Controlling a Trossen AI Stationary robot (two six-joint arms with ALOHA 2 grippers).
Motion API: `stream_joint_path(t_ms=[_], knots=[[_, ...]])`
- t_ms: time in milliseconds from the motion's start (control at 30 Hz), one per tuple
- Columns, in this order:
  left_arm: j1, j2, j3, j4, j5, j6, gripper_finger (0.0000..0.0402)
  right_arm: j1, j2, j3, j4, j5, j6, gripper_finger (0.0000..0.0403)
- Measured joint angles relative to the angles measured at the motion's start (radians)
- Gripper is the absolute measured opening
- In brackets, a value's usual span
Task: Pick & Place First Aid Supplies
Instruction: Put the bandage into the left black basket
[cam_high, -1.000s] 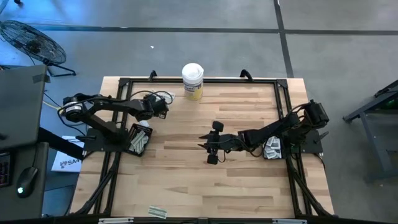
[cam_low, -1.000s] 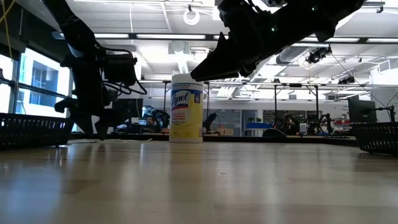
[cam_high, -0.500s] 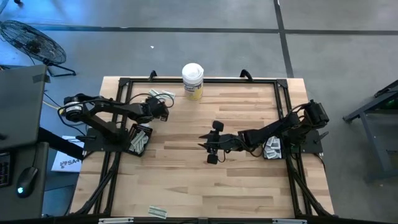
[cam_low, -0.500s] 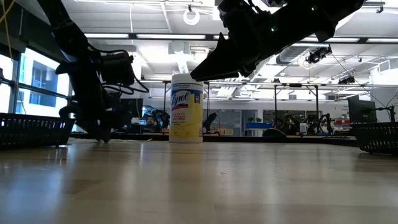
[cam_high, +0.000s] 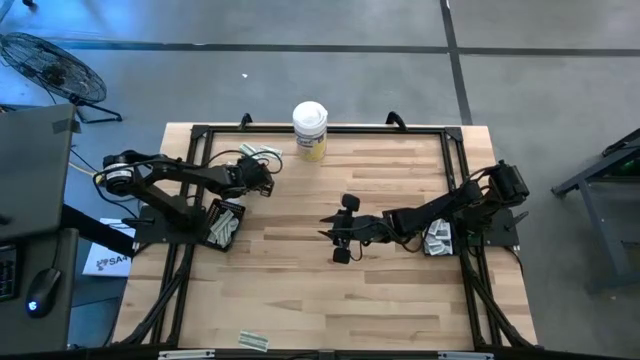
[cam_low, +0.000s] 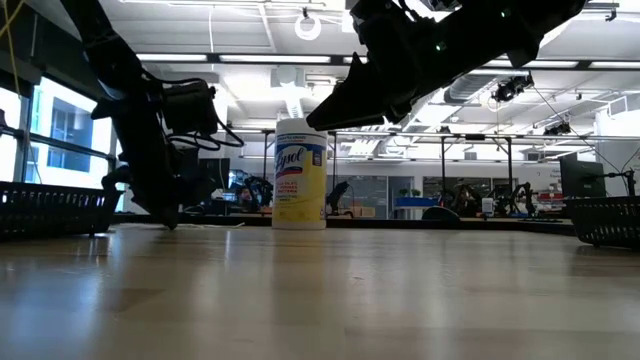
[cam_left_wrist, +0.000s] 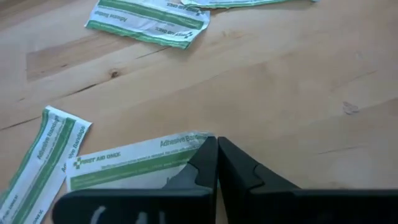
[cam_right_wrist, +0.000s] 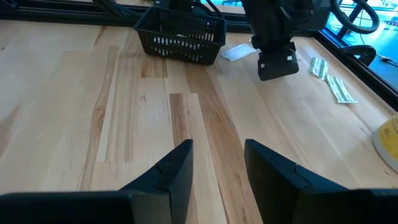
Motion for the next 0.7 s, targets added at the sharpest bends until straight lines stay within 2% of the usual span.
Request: stream_joint_path(t_ms=[200, 333, 533, 700], knots=[[-0.027, -0.014, 0.025, -0.030, 0.022, 0.042, 0.0001, 0.000, 0.000, 0.000, 0.000, 0.000, 0.000, 0.0138], [-0.104, -0.075, 0.103, -0.180, 0.042, 0.072, 0.0001, 0.000, 0.000, 0.000, 0.000, 0.000, 0.000, 0.0138], [-0.330, -0.230, 0.235, -0.498, 0.032, 0.015, 0.0001, 0.000, 0.000, 0.000, -0.006, 0.000, 0.000, 0.0138], [-0.566, -0.346, 0.322, -0.736, 0.029, -0.144, 0.0001, 0.000, 0.000, 0.000, -0.008, 0.000, 0.000, 0.0138]])
